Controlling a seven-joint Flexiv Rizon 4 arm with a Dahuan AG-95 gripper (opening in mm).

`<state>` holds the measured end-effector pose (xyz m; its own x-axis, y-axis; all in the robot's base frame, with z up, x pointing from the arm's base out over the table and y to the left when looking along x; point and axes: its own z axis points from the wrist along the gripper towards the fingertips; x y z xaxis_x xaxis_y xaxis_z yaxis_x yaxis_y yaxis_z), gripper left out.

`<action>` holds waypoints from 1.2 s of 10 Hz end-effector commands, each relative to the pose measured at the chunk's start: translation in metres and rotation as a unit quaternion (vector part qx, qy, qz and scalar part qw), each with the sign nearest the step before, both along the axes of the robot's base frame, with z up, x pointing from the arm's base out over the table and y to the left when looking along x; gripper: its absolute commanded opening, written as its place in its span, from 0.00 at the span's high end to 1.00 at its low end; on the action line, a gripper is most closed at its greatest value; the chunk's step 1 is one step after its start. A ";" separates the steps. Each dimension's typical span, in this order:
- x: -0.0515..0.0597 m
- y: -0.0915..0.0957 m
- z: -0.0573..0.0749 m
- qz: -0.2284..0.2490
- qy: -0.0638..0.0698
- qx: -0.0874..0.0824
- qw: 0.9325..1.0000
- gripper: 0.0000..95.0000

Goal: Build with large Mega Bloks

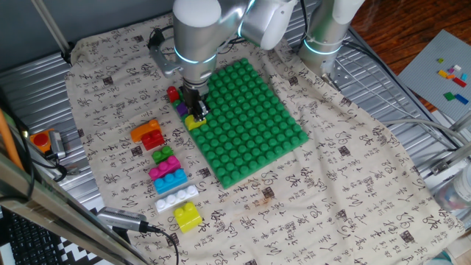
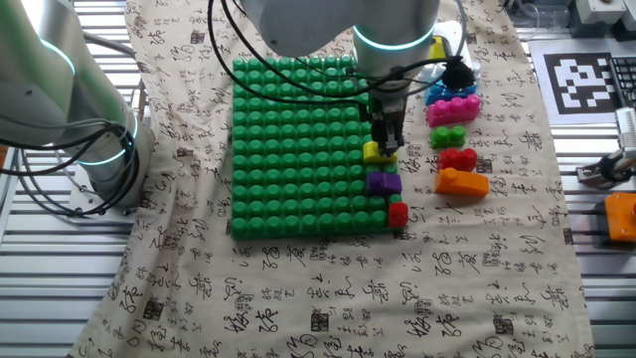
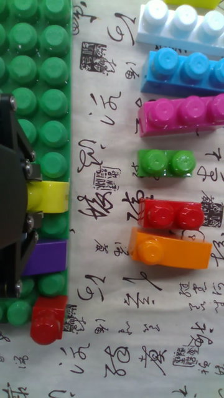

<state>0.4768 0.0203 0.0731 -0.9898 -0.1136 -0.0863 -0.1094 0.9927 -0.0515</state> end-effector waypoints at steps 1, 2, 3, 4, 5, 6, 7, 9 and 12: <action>0.000 -0.001 -0.002 0.000 0.002 -0.001 1.000 1.00; 0.000 -0.001 -0.002 0.000 0.002 -0.001 1.000 1.00; 0.001 -0.001 -0.004 0.001 0.002 -0.001 1.000 1.00; 0.001 -0.002 -0.008 0.002 0.002 -0.001 1.000 1.00; 0.001 -0.002 -0.010 0.001 0.002 -0.001 1.000 1.00; 0.002 -0.002 -0.011 0.001 0.003 -0.001 1.000 1.00; 0.002 -0.002 -0.011 0.001 0.003 -0.001 1.000 1.00; 0.002 -0.002 -0.013 0.001 0.003 0.000 1.000 1.00; 0.002 -0.003 -0.016 0.001 0.002 0.003 1.000 1.00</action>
<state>0.4792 0.0186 0.0683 -0.9899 -0.1142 -0.0842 -0.1109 0.9929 -0.0427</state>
